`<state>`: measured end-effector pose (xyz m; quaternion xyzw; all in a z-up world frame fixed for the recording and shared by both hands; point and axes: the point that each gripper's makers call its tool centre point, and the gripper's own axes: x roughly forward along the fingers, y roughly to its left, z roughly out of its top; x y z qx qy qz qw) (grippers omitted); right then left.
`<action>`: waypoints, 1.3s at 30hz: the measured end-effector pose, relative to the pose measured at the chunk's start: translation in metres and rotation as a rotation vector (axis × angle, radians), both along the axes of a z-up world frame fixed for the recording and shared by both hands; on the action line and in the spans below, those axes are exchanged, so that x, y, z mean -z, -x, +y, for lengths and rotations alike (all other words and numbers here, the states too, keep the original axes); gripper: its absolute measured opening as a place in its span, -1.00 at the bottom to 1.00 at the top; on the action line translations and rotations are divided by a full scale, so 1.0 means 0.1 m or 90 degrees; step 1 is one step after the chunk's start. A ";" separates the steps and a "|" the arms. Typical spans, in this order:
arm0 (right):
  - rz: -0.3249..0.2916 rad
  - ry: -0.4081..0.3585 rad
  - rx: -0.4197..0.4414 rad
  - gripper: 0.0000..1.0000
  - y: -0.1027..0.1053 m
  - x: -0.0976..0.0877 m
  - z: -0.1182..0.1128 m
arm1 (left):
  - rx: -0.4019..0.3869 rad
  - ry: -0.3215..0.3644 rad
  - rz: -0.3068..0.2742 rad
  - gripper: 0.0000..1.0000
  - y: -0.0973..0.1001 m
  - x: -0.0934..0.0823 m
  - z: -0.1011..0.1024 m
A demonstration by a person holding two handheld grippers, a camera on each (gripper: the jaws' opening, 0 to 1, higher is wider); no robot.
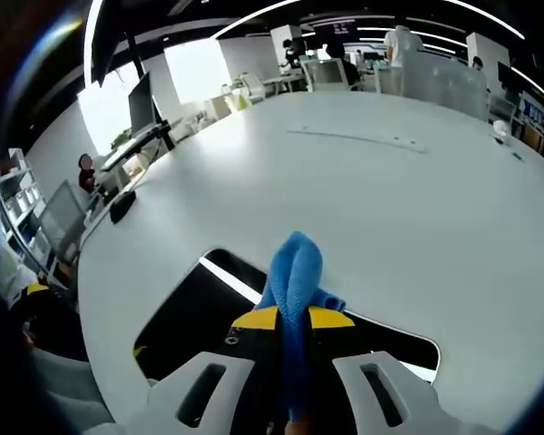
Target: Wipe the mirror surface with the cleaning cloth until all visible marks leave the cleaned area.
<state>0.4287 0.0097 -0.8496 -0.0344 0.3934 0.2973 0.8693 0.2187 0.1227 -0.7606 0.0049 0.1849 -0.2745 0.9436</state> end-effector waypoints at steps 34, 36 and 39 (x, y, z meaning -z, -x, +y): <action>0.006 -0.032 -0.036 -0.88 0.00 -0.01 0.46 | 0.003 -0.003 0.005 0.95 0.00 0.01 0.01; 0.006 -0.032 -0.039 -0.88 -0.01 -0.01 0.48 | 0.003 -0.002 0.005 0.95 0.00 0.00 0.01; 0.006 -0.033 -0.043 -0.88 -0.01 0.00 0.52 | 0.003 -0.003 0.005 0.95 0.00 0.00 0.00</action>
